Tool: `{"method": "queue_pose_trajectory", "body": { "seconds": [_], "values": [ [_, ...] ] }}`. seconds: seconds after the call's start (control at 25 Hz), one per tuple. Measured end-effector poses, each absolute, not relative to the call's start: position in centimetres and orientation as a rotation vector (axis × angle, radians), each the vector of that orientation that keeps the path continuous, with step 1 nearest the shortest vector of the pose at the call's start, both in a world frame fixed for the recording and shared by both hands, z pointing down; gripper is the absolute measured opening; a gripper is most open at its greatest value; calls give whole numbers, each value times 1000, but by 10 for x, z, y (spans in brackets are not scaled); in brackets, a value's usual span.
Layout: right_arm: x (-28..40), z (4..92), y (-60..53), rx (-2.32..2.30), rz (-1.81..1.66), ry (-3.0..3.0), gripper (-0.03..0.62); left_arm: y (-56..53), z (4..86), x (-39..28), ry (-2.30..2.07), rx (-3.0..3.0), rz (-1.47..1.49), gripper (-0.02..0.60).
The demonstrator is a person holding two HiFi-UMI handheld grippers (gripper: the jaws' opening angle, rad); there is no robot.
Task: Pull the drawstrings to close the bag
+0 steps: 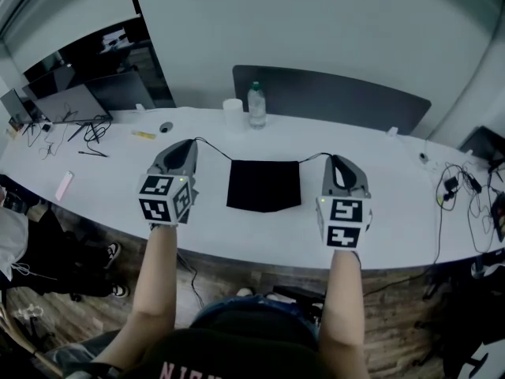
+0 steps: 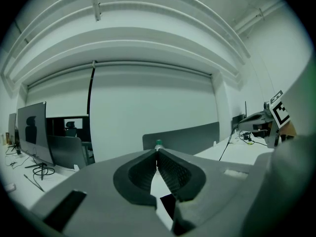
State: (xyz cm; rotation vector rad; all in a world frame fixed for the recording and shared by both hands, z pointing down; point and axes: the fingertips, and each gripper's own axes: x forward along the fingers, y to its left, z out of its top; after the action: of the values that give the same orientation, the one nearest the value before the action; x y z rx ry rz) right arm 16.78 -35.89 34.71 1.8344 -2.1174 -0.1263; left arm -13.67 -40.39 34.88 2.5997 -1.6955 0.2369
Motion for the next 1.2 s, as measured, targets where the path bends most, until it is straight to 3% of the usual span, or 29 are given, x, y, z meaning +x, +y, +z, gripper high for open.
{"method": "queue_pose_trajectory", "body": {
  "seconds": [1.2],
  "values": [
    [113, 313, -325, 1815, -346, -2324, 2, -349, 298, -112, -1815, 2835, -86, 9]
  ]
}}
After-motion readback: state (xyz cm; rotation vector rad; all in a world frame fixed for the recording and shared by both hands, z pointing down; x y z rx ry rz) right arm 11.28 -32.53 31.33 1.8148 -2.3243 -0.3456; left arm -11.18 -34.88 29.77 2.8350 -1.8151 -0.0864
